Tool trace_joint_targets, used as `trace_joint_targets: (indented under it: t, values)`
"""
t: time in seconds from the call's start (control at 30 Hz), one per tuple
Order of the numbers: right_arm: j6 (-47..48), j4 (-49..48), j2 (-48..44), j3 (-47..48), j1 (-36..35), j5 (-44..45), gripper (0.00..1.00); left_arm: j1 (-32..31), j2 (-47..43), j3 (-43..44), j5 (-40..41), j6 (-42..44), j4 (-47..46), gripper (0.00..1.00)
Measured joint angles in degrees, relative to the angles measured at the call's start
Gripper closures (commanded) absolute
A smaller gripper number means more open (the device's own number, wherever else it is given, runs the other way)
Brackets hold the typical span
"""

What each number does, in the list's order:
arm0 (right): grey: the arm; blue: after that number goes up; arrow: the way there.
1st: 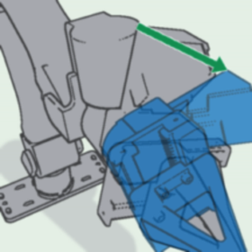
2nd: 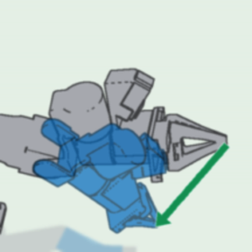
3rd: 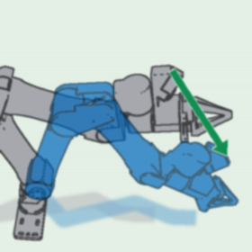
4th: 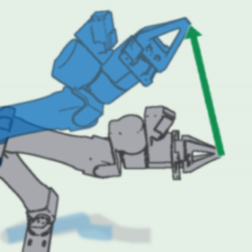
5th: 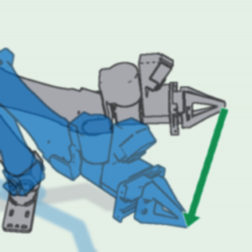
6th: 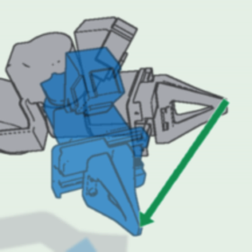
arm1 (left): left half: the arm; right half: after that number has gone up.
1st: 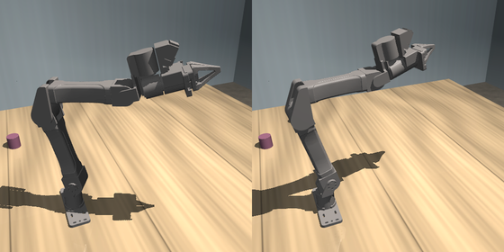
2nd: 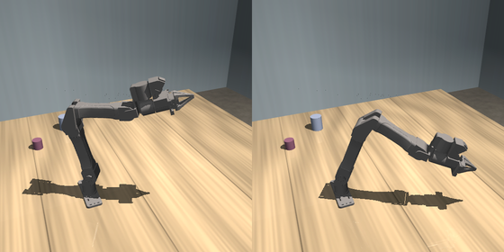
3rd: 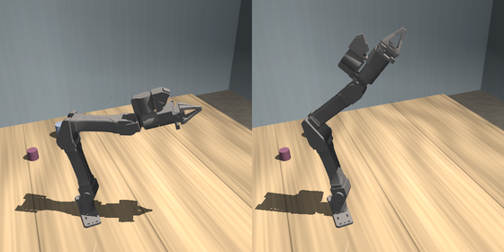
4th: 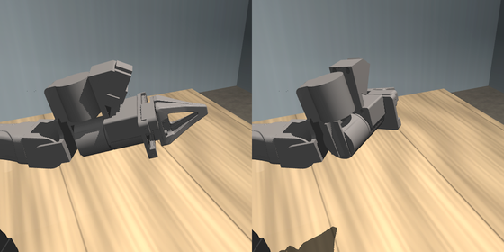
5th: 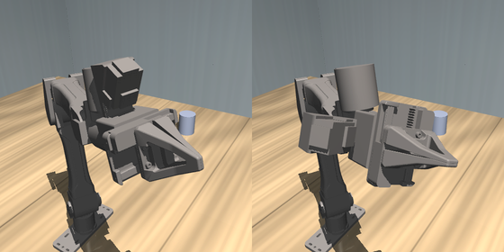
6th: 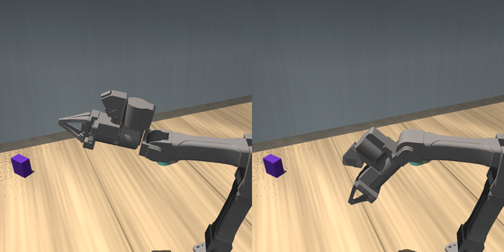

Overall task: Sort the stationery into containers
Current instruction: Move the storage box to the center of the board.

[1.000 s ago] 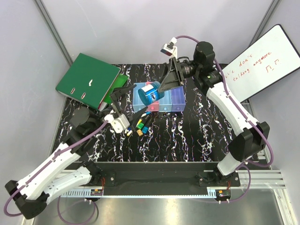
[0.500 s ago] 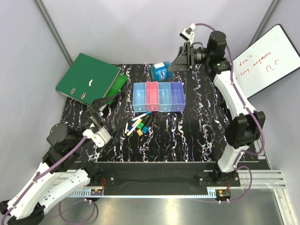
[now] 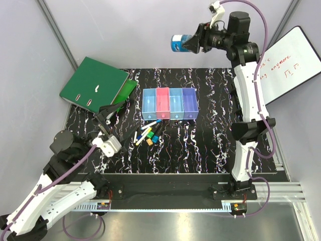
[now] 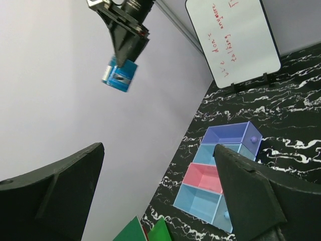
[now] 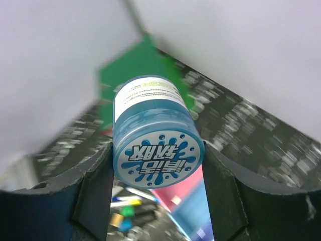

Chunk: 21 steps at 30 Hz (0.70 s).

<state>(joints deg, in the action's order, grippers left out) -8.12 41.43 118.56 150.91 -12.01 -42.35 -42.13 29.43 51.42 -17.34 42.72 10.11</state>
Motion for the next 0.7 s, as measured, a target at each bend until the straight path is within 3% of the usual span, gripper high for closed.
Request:
trace_joint_targets:
  t: [0.33, 0.7]
  values:
    - [25.53, 22.32, 0.61, -17.59, -0.52, 29.66, 1.0, 0.0, -2.67, -0.02, 2.75, 2.51, 4.5, 0.01]
    - [41.35, 29.53, 4.07, -12.04, -7.8, 41.81, 1.0, 0.0, -4.09, -0.46, 3.93, 2.89, 5.33, 0.01]
